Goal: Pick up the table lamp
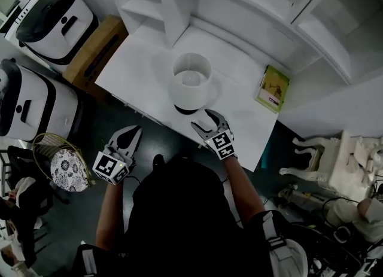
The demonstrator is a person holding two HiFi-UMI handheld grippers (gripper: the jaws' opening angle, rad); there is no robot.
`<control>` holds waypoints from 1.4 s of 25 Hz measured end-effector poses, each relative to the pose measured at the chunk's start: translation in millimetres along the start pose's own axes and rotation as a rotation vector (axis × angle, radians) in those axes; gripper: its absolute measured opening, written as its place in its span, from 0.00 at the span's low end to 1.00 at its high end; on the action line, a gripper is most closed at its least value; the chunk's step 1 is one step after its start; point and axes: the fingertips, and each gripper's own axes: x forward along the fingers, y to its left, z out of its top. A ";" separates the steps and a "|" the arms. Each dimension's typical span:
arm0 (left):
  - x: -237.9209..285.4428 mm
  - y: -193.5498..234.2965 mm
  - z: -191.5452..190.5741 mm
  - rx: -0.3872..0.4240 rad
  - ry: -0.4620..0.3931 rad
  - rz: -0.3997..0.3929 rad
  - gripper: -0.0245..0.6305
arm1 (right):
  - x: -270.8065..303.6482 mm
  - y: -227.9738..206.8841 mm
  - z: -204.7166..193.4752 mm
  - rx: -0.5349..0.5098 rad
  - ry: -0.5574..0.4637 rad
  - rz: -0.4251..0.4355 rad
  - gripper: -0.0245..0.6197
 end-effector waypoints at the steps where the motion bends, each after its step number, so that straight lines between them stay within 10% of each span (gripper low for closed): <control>1: 0.4 0.1 1.7 0.003 -0.001 0.005 0.05 | 3.6 -3.4 -0.1 0.003 -0.005 0.000 0.48; 31: -15.9 38.5 -5.3 -0.060 -0.053 0.161 0.05 | 118.8 -37.2 21.0 -0.038 -0.094 0.004 0.55; 35: -14.0 38.7 -6.8 -0.049 -0.017 0.164 0.06 | 125.0 -49.5 13.7 -0.003 -0.085 -0.022 0.37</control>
